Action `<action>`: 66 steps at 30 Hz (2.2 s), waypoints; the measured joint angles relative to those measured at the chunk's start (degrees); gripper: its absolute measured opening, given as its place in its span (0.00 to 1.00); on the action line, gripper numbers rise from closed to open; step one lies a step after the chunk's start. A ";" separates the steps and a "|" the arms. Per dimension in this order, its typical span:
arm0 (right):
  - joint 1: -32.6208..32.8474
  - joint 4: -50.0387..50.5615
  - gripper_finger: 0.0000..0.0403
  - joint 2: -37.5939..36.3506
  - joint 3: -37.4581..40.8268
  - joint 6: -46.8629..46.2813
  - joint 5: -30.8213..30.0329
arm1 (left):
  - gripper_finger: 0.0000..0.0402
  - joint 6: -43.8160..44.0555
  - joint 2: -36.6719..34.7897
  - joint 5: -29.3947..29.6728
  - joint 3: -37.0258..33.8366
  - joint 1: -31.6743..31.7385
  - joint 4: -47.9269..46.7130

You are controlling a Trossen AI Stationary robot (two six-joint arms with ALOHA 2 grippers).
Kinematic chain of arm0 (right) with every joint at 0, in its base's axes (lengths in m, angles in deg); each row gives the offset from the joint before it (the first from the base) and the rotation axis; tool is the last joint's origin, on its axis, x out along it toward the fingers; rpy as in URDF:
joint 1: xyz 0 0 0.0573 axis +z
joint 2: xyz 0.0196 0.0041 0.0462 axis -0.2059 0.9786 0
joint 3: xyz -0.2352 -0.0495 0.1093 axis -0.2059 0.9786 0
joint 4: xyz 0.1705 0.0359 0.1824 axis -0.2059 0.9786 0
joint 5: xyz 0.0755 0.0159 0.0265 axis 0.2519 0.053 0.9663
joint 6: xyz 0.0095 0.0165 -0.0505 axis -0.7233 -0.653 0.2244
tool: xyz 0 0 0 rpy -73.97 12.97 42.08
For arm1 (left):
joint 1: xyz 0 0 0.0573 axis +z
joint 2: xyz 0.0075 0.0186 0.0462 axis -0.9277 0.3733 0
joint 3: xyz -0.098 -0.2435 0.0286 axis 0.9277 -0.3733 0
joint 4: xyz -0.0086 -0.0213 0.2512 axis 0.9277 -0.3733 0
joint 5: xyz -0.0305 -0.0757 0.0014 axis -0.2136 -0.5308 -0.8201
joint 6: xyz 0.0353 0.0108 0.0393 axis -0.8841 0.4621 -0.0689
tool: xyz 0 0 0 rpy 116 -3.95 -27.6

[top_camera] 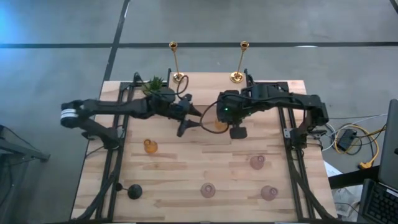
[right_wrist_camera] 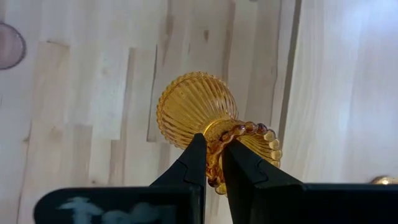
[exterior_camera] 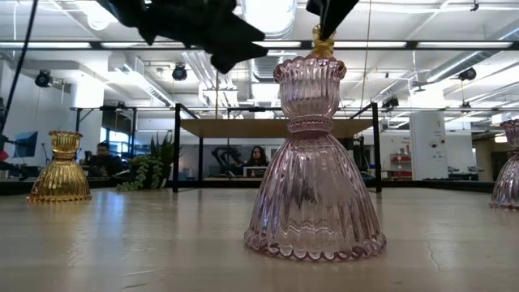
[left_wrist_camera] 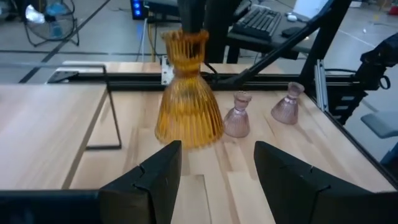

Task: Pick & Place candle stick holders
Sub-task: Put the top orange glass candle holder on the shelf

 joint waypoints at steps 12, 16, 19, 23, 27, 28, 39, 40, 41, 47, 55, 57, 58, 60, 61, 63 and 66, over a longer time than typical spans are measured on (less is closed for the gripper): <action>-0.01 -0.05 0.06 -0.17 0.10 -0.18 0.57 | 0.51 -2.14 10.48 -0.48 10.41 -0.13 0.21; -0.01 -0.05 0.06 -0.17 0.10 -0.14 0.51 | 0.51 -2.02 13.39 -2.25 12.78 -0.17 0.15; -0.01 -0.14 0.06 -0.17 0.10 -0.01 0.51 | 0.51 -1.68 15.11 -3.33 14.56 -0.17 0.18; -0.01 -0.49 0.06 -0.17 0.10 0.55 0.46 | 0.51 -1.44 16.41 -3.42 16.77 -0.33 0.30; -0.01 -0.71 0.06 -0.17 0.12 0.68 0.49 | 0.51 -1.42 17.49 -3.45 18.66 -0.39 0.25; -0.01 -0.74 0.06 -0.17 0.12 0.74 0.48 | 0.51 -1.42 17.78 -3.47 18.91 -0.39 0.10; -0.01 -2.27 0.06 -0.17 0.14 1.64 1.92 | 0.51 -1.10 19.62 -3.74 20.27 -0.52 0.14; -0.01 -2.35 0.06 -0.17 0.14 1.68 1.96 | 0.51 -1.09 19.63 -3.76 20.31 -0.54 0.14; -0.03 -2.42 0.06 -0.17 0.14 1.67 1.97 | 0.51 -1.09 19.63 -3.75 20.33 -0.58 0.16; -0.04 -3.13 0.05 -0.17 0.14 2.09 2.71 | 0.51 -1.31 19.63 -3.82 20.43 -0.63 0.09; -0.01 -3.58 0.05 -0.17 0.14 2.28 3.49 | 0.51 -1.29 19.63 -5.01 20.43 -0.65 -0.06; 0.12 -3.65 0.05 -0.17 0.14 2.30 3.47 | 0.50 -1.35 19.63 -5.02 20.43 -0.65 -0.30; 0.21 -3.65 0.05 -0.17 0.14 2.33 3.45 | 0.49 -1.45 19.63 -5.09 20.43 -0.65 -0.38; 0.34 -3.58 0.05 -0.16 0.14 2.57 3.42 | 0.44 -1.48 19.63 -5.15 20.43 -0.74 -0.41; 0.34 -3.55 0.05 -0.16 0.14 2.62 3.46 | 0.41 -1.44 19.63 -5.12 20.43 -0.74 -0.44; 0.37 -3.45 0.05 -0.15 0.15 2.96 3.14 | 0.33 -0.70 19.63 -5.13 20.43 -0.74 -0.46; 0.36 -3.45 0.05 -0.07 0.19 3.08 3.06 | 0.30 -0.52 19.63 -5.14 20.43 -0.67 -0.74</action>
